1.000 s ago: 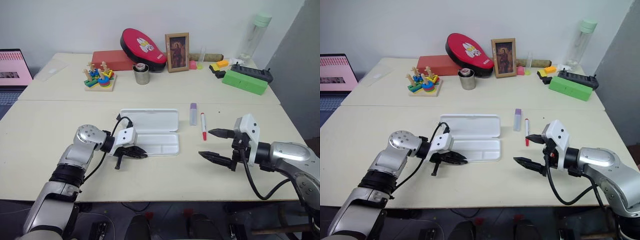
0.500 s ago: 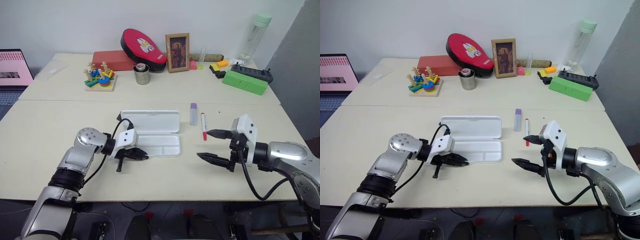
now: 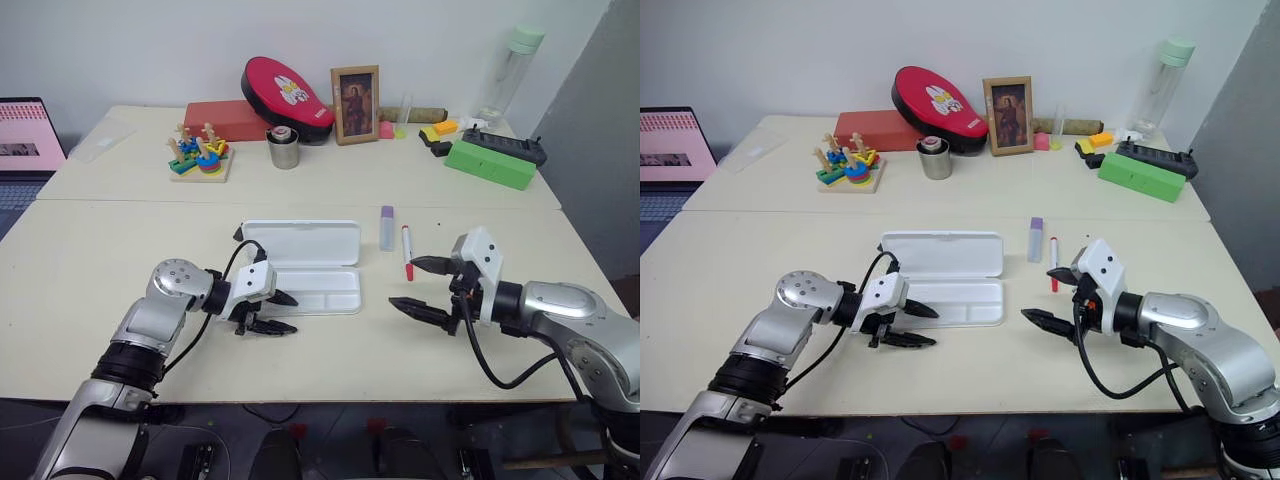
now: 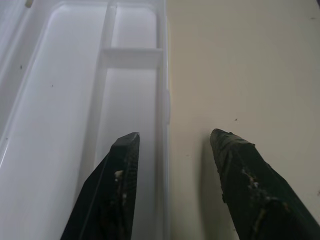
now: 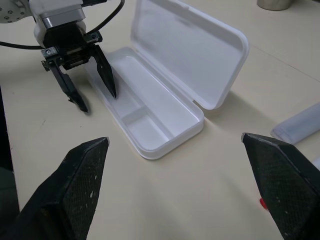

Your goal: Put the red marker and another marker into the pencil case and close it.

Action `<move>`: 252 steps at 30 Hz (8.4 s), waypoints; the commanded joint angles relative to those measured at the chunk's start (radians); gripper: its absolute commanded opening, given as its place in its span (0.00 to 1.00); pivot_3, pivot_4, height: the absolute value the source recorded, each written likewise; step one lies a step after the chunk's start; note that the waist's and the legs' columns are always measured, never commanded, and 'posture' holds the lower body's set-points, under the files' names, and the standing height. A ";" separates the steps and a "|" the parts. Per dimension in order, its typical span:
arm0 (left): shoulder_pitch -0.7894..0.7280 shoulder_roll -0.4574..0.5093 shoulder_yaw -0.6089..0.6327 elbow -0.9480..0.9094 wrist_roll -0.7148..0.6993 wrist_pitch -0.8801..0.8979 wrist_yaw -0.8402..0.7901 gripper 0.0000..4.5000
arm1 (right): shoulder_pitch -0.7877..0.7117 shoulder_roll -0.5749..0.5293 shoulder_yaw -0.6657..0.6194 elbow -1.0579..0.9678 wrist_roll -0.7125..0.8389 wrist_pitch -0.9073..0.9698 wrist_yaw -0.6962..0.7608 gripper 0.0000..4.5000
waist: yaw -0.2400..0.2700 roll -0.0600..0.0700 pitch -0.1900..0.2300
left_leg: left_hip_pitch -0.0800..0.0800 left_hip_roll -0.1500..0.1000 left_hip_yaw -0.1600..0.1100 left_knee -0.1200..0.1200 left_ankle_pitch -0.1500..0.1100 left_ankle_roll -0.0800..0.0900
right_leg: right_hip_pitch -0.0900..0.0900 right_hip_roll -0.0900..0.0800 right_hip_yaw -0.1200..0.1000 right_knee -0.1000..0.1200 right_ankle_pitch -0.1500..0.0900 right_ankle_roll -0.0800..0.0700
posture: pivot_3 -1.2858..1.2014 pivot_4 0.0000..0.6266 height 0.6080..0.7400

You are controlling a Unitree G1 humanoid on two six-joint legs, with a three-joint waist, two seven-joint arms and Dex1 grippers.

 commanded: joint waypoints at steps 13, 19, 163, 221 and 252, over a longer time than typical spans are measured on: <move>0.048 -0.033 0.245 -0.411 -0.293 0.353 0.290 0.99 | -0.150 0.343 0.038 0.316 -0.277 0.121 -0.504 1.00 | -0.004 0.000 0.000 | 0.000 0.000 0.000 0.000 0.000 0.000 | -0.002 0.001 0.001 0.001 0.000 0.000 | 0.52 0.24 1.00; 0.048 -0.121 0.260 -0.522 -0.347 0.409 0.447 0.99 | -0.190 0.513 0.042 0.441 -0.372 0.097 -0.648 1.00 | -0.002 -0.001 0.000 | -0.001 0.000 0.000 -0.001 0.000 0.000 | -0.003 0.000 0.001 0.001 0.000 0.000 | 0.52 0.24 1.00; -0.147 -0.103 0.247 -0.463 -0.393 0.692 0.830 1.00 | -0.821 0.634 0.094 1.588 -0.664 -0.477 -0.346 0.91 | -0.034 0.001 0.002 | -0.001 0.000 0.002 -0.004 0.000 0.000 | -0.004 -0.001 -0.001 0.001 0.002 -0.001 | 0.52 0.24 1.00; 0.746 0.064 0.762 -0.807 -0.501 0.504 0.636 1.00 | -0.664 0.537 0.607 0.744 -0.595 -0.271 0.275 0.24 | -0.025 0.002 0.003 | 0.000 0.002 0.004 -0.003 -0.001 0.000 | -0.007 -0.001 -0.002 0.000 0.000 -0.002 | 0.52 0.24 1.00; 0.708 0.081 0.724 -0.827 -0.545 0.544 0.705 1.00 | -0.645 0.569 0.542 0.773 -0.633 -0.321 0.304 0.99 | -0.026 0.002 0.003 | 0.000 0.002 0.004 -0.004 -0.001 0.000 | -0.007 -0.001 -0.002 0.000 0.000 -0.002 | 0.52 0.24 1.00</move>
